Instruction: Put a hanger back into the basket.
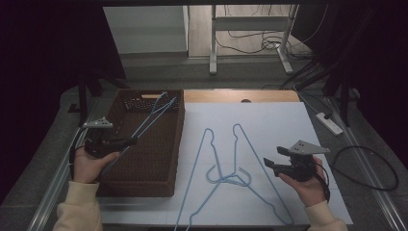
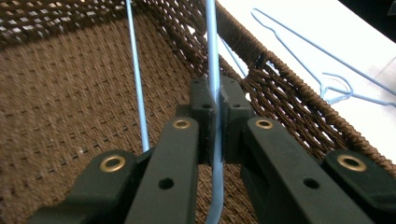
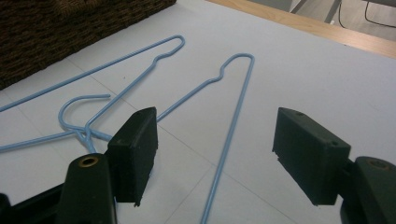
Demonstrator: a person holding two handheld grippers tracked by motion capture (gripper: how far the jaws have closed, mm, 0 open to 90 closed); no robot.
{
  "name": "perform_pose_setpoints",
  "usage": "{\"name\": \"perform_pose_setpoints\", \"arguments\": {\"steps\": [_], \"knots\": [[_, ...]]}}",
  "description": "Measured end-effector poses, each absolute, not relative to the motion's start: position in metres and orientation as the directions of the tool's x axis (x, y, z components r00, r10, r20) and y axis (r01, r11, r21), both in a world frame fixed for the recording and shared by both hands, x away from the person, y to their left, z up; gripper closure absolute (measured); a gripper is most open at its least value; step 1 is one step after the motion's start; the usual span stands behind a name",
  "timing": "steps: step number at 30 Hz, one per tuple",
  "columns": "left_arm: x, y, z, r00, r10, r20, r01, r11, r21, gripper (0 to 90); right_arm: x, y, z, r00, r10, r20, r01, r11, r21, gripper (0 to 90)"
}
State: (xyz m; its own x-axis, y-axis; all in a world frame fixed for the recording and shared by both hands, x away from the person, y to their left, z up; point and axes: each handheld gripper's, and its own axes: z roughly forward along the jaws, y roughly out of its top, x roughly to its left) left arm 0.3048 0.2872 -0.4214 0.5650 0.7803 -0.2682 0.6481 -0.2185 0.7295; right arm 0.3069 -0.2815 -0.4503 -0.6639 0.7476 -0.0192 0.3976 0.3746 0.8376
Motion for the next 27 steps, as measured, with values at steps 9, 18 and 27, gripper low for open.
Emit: {"name": "perform_pose_setpoints", "arguments": {"steps": [9,18,27], "knots": [[0.314,0.288,-0.437,0.557,0.778,-0.29,0.703,-0.256,0.663,85.8,0.308,-0.278,-0.453,-0.674,0.738,-0.024,0.396,0.388,0.832,31.5],[0.322,0.294,-0.443,0.49,0.837,-0.245,0.75,-0.261,0.608,82.7,0.309,-0.275,-0.454,-0.679,0.734,-0.023,0.395,0.391,0.831,31.5],[0.33,0.299,-0.45,0.367,0.909,-0.196,0.833,-0.228,0.504,85.6,0.309,-0.274,-0.454,-0.682,0.732,-0.021,0.395,0.392,0.831,31.6]]}}
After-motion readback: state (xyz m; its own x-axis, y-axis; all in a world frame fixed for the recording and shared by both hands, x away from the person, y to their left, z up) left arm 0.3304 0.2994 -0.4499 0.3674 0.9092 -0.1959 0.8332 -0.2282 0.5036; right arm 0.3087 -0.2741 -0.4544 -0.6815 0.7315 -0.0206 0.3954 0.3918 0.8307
